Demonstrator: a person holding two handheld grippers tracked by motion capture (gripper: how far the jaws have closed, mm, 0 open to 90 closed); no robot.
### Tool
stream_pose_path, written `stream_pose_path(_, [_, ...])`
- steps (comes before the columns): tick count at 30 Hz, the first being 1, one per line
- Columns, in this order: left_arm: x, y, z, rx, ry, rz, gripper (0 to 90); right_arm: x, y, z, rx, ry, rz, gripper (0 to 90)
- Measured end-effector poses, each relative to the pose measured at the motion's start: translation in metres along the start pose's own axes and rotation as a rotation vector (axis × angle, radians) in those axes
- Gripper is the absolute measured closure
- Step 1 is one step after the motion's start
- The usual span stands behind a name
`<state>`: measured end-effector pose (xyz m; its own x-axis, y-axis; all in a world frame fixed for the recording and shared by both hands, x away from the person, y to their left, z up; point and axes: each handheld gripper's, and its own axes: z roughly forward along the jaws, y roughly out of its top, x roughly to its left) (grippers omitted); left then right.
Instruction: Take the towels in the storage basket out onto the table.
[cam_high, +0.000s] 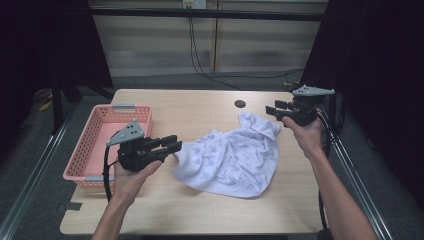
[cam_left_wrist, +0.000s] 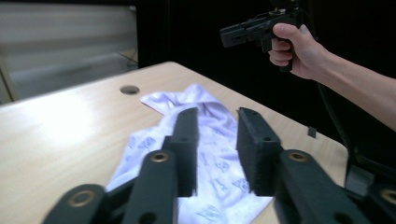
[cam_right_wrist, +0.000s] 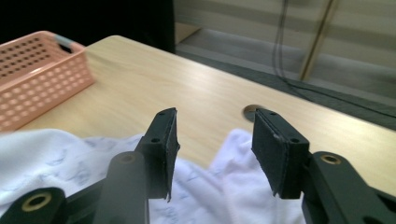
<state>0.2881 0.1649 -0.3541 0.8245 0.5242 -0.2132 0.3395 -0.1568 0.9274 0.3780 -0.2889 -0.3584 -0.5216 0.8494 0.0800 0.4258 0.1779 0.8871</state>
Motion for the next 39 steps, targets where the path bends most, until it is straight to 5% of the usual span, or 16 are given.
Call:
stream_pose_path(4, [0.009,-0.027,0.023,0.067,-0.01,-0.06,62.8,0.023,-0.02,0.003,0.031,0.09,-0.003,47.5])
stream_pose_path(6, [0.014,-0.043,0.038,0.128,-0.005,-0.057,62.6,0.042,-0.034,0.007,0.072,0.142,-0.02,45.6])
stream_pose_path(8, [0.022,-0.059,0.05,0.183,-0.02,-0.096,62.6,0.065,-0.052,0.012,0.105,0.197,-0.041,44.8])
stream_pose_path(11, [0.027,-0.074,0.059,0.244,-0.002,-0.086,64.4,0.091,-0.073,0.017,0.159,0.27,-0.071,42.7])
stream_pose_path(16, [0.028,-0.074,0.055,0.228,0.018,-0.092,74.2,0.127,-0.109,0.041,0.27,0.391,-0.045,38.3])
stream_pose_path(23, [0.028,-0.072,0.047,0.2,0.024,-0.102,72.2,0.153,-0.118,0.086,0.292,0.437,-0.019,31.7])
stream_pose_path(25, [0.029,-0.073,0.045,0.194,0.03,-0.106,70.9,0.162,-0.12,0.096,0.308,0.407,-0.054,29.7])
stream_pose_path(27, [0.03,-0.075,0.043,0.197,0.038,-0.11,69.8,0.167,-0.122,0.101,0.313,0.377,-0.07,35.5])
stream_pose_path(29, [0.03,-0.075,0.042,0.194,0.046,-0.115,68.3,0.17,-0.123,0.1,0.318,0.282,-0.124,55.2])
stream_pose_path(32, [0.031,-0.075,0.039,0.19,0.046,-0.119,68.1,0.163,-0.124,0.091,0.369,0.283,-0.126,77.1])
stream_pose_path(35, [0.03,-0.076,0.039,0.192,0.046,-0.119,67.5,0.148,-0.131,0.074,0.371,0.344,-0.093,83.7])
stream_pose_path(39, [0.027,-0.078,0.043,0.217,0.037,-0.111,67.5,0.125,-0.139,0.047,0.405,0.333,-0.094,84.5])
